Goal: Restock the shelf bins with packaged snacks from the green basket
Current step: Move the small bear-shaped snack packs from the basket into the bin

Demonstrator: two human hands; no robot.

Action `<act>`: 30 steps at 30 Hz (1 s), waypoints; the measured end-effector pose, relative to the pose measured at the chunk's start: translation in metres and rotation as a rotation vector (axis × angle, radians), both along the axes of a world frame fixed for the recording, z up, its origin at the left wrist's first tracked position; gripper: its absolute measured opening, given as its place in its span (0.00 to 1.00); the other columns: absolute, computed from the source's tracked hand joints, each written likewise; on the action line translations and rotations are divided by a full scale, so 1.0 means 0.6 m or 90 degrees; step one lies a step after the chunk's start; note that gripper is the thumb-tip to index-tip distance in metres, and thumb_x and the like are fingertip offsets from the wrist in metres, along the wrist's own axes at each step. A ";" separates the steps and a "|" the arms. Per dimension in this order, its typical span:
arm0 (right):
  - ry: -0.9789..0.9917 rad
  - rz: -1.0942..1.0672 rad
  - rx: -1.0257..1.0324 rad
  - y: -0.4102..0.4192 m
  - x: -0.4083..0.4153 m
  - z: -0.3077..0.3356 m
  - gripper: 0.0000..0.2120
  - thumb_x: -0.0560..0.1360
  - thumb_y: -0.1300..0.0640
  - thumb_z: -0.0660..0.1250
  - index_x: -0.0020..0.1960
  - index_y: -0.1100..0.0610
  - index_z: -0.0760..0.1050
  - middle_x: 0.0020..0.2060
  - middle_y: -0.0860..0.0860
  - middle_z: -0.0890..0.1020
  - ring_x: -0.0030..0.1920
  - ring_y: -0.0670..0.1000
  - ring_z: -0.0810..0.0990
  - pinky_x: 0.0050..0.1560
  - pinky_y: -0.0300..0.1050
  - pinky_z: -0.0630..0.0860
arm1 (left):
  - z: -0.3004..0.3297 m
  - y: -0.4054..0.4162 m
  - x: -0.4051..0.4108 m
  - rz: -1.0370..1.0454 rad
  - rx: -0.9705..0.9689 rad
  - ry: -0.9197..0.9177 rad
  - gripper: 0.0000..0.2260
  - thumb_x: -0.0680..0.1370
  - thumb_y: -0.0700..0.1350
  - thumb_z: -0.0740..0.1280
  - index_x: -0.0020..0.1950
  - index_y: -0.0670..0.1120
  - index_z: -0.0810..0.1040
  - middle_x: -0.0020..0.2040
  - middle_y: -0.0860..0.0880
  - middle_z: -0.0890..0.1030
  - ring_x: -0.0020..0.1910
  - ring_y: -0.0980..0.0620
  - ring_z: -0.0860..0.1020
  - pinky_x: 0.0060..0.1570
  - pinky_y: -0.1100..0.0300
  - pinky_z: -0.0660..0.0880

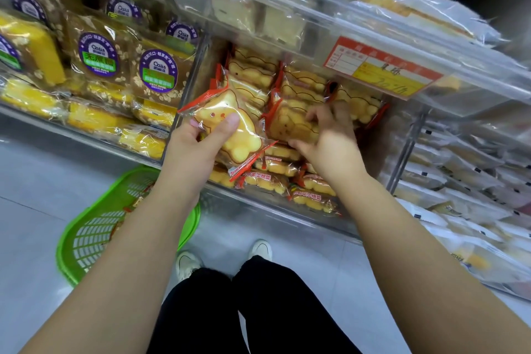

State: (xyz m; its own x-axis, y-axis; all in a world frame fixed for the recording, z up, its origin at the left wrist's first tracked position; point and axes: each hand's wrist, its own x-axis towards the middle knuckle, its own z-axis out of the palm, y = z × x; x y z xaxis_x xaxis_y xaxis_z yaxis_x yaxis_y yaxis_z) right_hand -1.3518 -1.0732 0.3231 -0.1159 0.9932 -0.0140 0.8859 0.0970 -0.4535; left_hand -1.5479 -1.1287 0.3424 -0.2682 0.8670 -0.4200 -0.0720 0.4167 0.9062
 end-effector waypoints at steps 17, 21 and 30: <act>0.381 -0.110 -0.149 -0.060 0.011 0.046 0.12 0.71 0.39 0.63 0.49 0.45 0.76 0.43 0.42 0.80 0.43 0.40 0.79 0.42 0.34 0.73 | 0.011 0.001 0.044 -0.077 0.039 -0.016 0.27 0.60 0.66 0.70 0.53 0.52 0.79 0.49 0.54 0.84 0.50 0.56 0.82 0.48 0.60 0.78; 0.525 -0.082 -0.334 -0.077 0.004 0.035 0.18 0.65 0.44 0.73 0.53 0.44 0.75 0.44 0.49 0.81 0.40 0.45 0.79 0.43 0.41 0.78 | 0.013 0.008 0.069 -0.152 0.066 0.049 0.21 0.63 0.65 0.67 0.49 0.53 0.78 0.59 0.50 0.75 0.58 0.55 0.75 0.54 0.67 0.71; 0.429 -0.248 -0.249 -0.061 0.074 0.021 0.14 0.68 0.55 0.74 0.51 0.50 0.74 0.41 0.49 0.81 0.38 0.48 0.81 0.35 0.37 0.75 | 0.012 0.002 0.006 -0.062 0.154 0.147 0.13 0.77 0.45 0.66 0.53 0.65 0.78 0.59 0.57 0.77 0.59 0.58 0.75 0.61 0.52 0.73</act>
State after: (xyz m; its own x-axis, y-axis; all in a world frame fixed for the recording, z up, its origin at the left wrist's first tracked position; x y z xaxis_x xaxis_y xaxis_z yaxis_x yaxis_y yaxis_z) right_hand -1.3074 -1.1100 0.3360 0.1239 0.9020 -0.4136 0.3545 -0.4295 -0.8306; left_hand -1.5443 -1.1273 0.3494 -0.2435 0.9601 -0.1375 0.1754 0.1830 0.9673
